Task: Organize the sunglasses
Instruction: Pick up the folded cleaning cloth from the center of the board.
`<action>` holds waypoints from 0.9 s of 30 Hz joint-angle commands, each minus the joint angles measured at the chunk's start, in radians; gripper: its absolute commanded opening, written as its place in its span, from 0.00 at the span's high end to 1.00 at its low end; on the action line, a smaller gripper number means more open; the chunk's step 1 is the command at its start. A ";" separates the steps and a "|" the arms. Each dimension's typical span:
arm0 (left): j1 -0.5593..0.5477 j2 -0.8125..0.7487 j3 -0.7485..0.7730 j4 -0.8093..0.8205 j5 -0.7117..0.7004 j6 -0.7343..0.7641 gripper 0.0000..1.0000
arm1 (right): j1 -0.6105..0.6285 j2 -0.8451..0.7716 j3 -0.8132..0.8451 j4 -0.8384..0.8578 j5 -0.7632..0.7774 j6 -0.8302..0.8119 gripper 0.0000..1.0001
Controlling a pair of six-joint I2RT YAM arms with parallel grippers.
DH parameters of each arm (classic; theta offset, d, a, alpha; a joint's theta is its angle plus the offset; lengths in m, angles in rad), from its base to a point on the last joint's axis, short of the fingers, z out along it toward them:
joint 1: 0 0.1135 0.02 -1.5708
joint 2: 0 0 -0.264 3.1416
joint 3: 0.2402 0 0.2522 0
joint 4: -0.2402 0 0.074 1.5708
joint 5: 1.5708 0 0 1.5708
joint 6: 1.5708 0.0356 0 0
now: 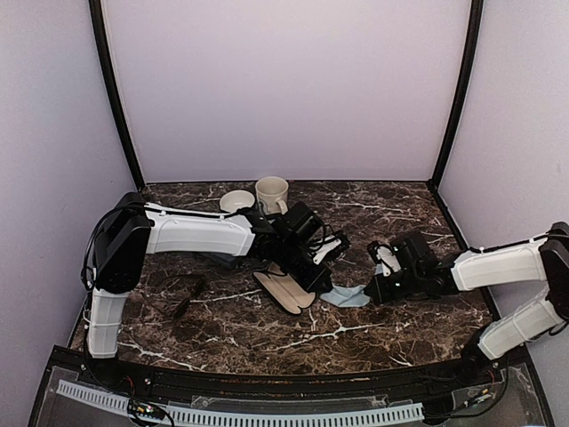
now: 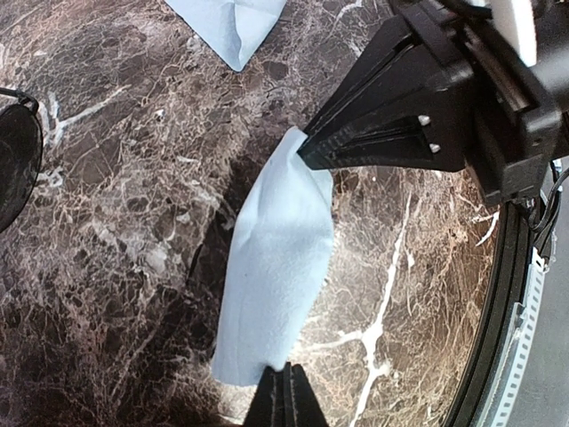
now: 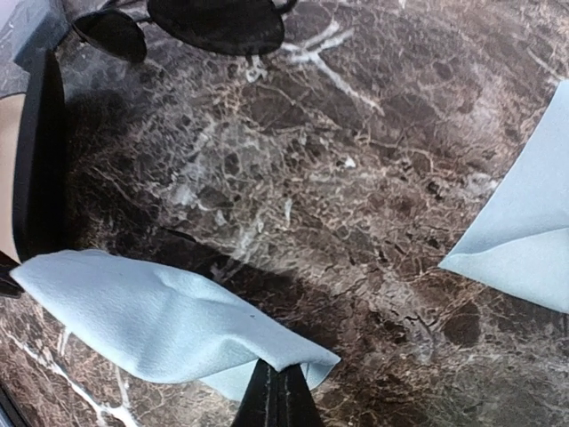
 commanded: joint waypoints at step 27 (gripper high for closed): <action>0.030 -0.219 -0.114 0.114 -0.120 -0.089 1.00 | -0.008 -0.257 0.016 -0.235 -0.203 0.077 1.00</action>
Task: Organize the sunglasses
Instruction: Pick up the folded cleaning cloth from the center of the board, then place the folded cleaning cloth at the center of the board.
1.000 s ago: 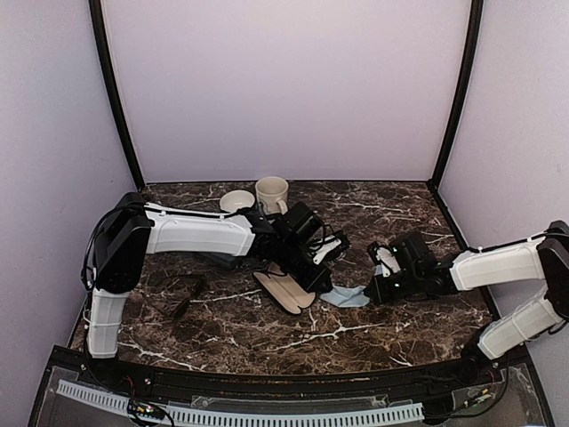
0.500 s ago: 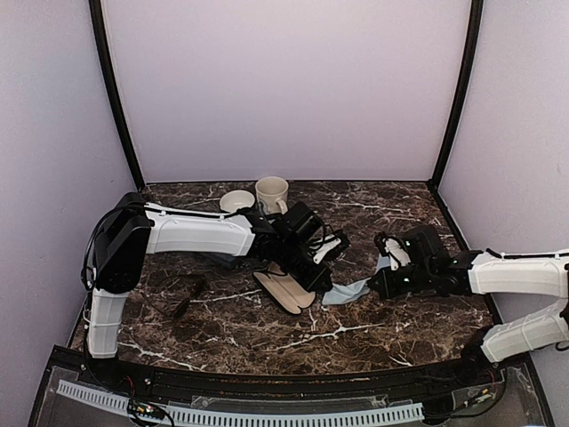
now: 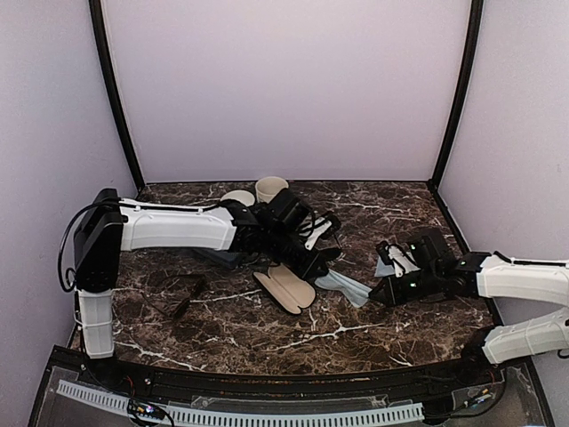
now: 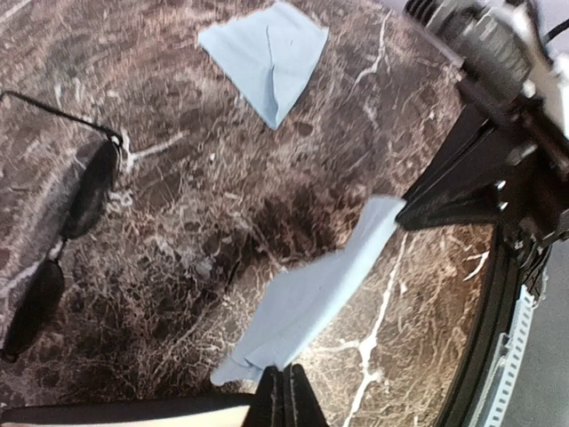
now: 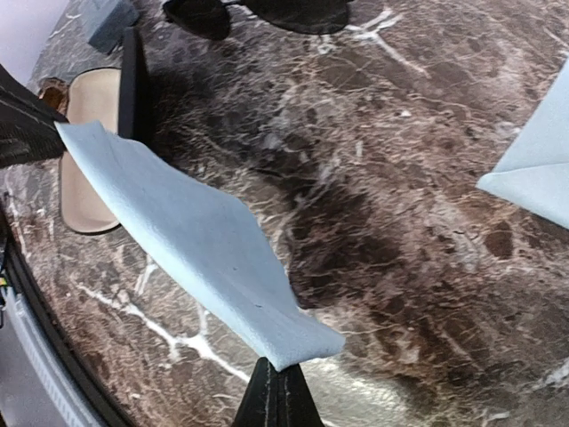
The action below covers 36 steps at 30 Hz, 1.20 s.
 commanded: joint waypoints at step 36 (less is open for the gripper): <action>-0.099 -0.176 -0.188 0.028 -0.052 -0.097 1.00 | -0.003 -0.094 0.056 -0.175 -0.161 0.149 1.00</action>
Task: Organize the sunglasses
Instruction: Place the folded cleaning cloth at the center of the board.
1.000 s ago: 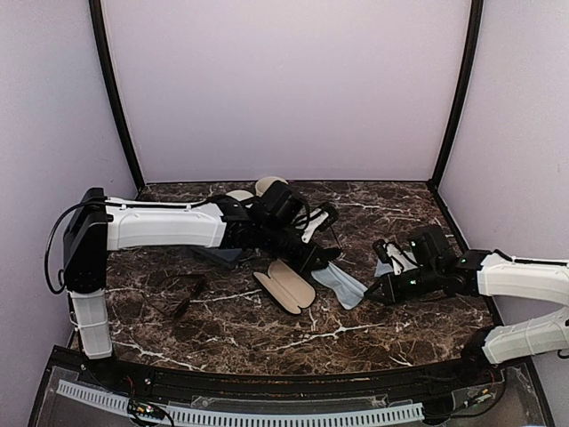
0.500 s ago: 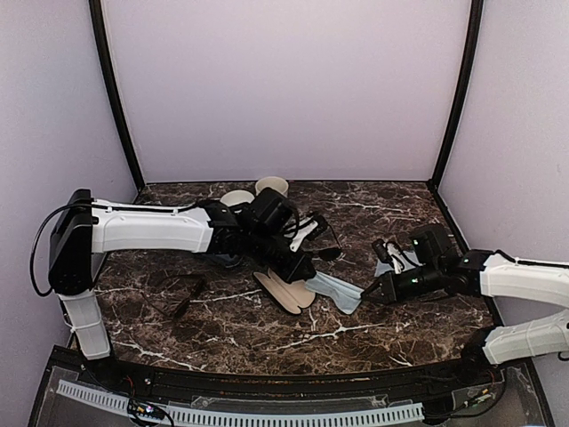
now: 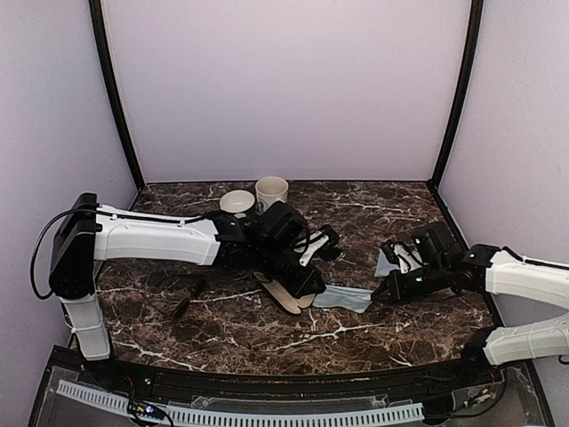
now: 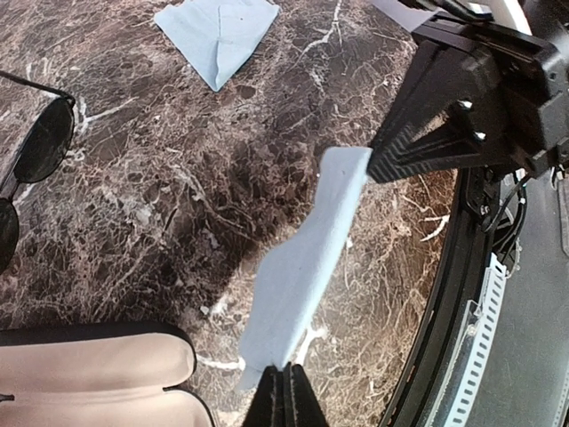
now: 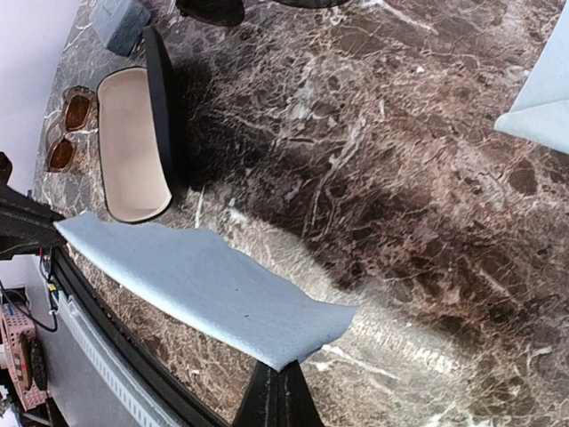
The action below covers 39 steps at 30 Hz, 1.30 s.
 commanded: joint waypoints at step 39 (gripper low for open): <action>-0.112 -0.081 -0.344 0.039 -0.086 -0.284 1.00 | 0.166 0.248 0.037 0.082 -0.028 0.066 1.00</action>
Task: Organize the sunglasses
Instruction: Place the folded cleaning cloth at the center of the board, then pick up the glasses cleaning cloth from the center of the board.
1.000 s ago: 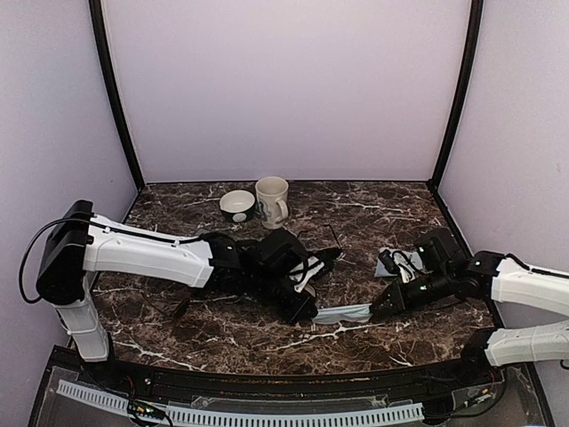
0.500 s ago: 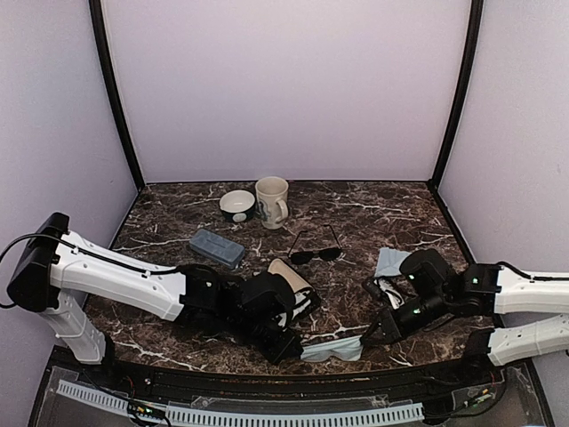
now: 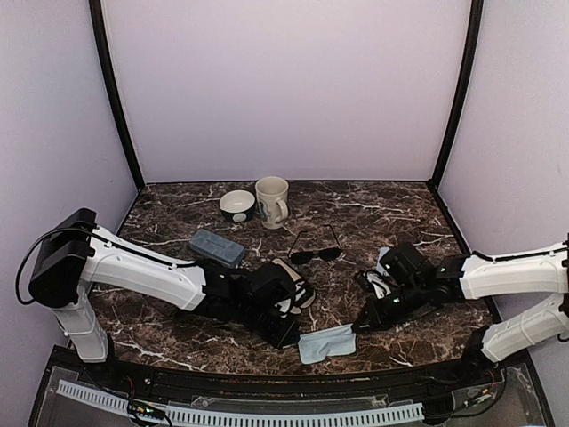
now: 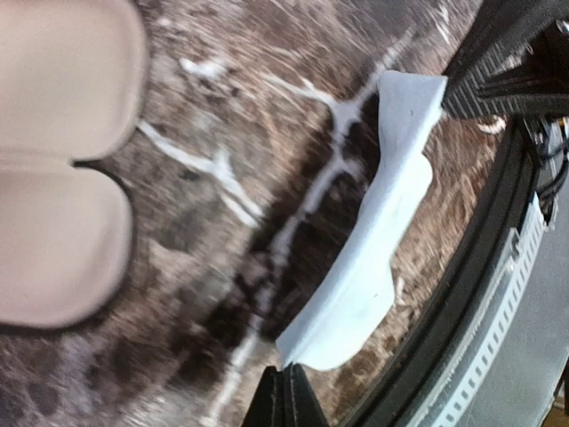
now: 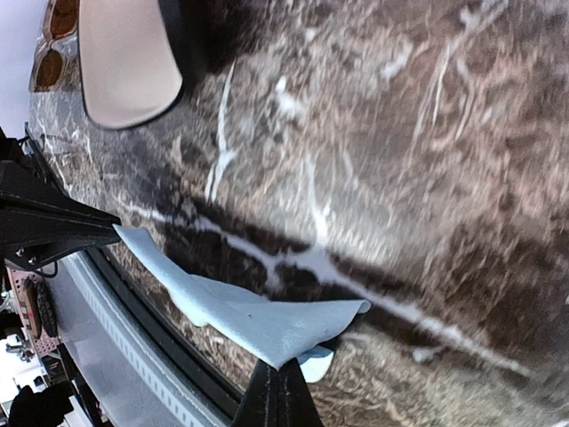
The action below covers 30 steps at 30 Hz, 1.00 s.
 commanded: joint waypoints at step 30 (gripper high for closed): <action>-0.054 -0.016 -0.017 -0.004 -0.061 0.193 0.48 | 0.035 0.049 0.012 0.031 0.108 -0.021 0.72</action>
